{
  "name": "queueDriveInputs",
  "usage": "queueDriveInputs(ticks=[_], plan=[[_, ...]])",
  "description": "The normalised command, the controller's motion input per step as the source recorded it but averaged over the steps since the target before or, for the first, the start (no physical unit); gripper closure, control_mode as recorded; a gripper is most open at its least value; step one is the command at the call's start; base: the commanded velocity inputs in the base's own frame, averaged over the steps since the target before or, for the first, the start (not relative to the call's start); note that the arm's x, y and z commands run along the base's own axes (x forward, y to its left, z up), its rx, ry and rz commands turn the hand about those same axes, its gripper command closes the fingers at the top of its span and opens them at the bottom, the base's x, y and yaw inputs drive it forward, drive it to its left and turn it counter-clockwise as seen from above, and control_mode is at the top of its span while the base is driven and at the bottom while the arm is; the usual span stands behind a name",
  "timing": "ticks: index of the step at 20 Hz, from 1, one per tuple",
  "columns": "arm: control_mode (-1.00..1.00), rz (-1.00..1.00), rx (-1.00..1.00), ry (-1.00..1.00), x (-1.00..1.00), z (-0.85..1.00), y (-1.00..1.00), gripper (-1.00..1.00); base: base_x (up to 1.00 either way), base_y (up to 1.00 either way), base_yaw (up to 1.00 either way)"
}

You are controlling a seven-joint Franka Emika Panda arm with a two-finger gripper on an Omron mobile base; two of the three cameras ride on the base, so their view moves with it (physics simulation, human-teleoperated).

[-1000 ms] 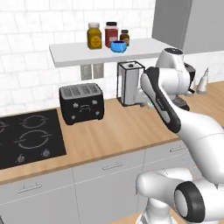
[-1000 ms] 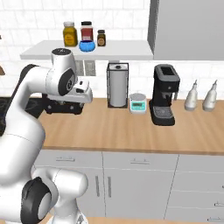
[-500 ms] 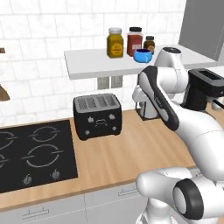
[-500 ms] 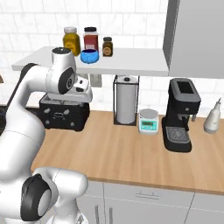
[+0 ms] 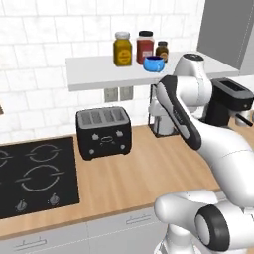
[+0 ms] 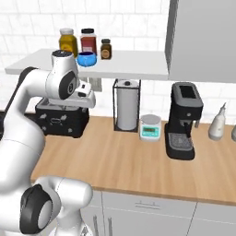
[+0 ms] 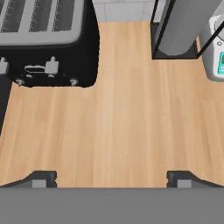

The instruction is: Gather all objects into one cabinet and sort the glasses and bowls to opposite sides.

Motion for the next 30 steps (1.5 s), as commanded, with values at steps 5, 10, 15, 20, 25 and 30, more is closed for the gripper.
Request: queueDriveInputs(ticks=[5,10,15,20,25,30], plan=[[1.00,0.00,0.00,0.00,0.00,0.00,0.00,-1.00,0.29,-0.38,0.00],[1.00,0.00,0.00,0.00,0.00,0.00,0.00,-1.00,0.43,0.02,0.00],[1.00,0.00,0.00,0.00,0.00,0.00,0.00,-1.00,0.52,0.02,0.00],[1.00,0.00,0.00,0.00,0.00,0.00,0.00,-1.00,0.00,0.00,0.00],[-1.00,0.00,0.00,-0.02,-0.04,0.02,0.00,-1.00,-0.03,0.00,0.00],[-1.00,0.00,0.00,-0.17,-0.23,0.29,0.00,-1.00,0.00,0.00,0.00]])
